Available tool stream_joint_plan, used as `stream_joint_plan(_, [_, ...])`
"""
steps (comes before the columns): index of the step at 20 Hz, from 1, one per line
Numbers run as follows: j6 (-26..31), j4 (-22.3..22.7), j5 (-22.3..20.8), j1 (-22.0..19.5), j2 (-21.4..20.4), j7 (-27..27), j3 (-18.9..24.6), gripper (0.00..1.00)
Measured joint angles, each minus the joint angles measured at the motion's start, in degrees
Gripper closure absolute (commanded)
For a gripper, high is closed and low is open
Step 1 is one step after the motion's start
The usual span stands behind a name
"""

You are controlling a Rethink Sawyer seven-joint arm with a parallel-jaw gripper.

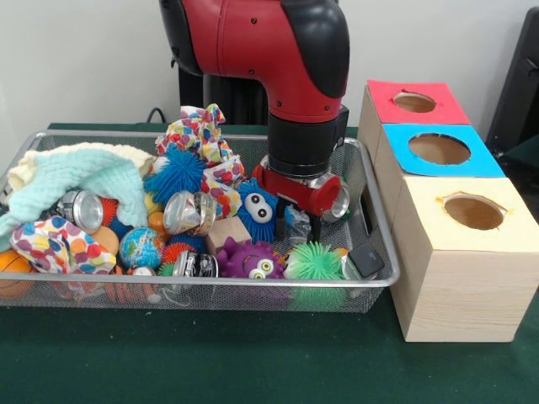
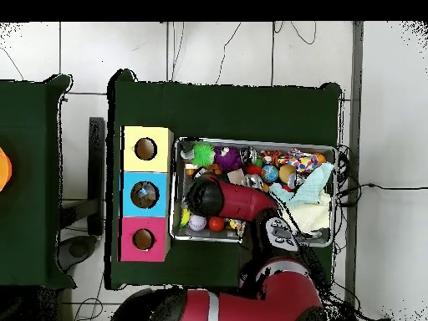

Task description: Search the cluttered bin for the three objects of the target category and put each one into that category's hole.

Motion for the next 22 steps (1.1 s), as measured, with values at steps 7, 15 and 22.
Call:
stream_joint_plan(7, [1.31,0.01,-4.02,-2.87,-0.33,0.00,3.70,0.00])
stream_joint_plan(15, [3.93,0.00,-8.05,-6.34,-0.42,0.00,7.81,0.00])
stream_joint_plan(22, [6.48,-0.01,-10.14,-7.59,-0.61,0.01,9.59,0.00])
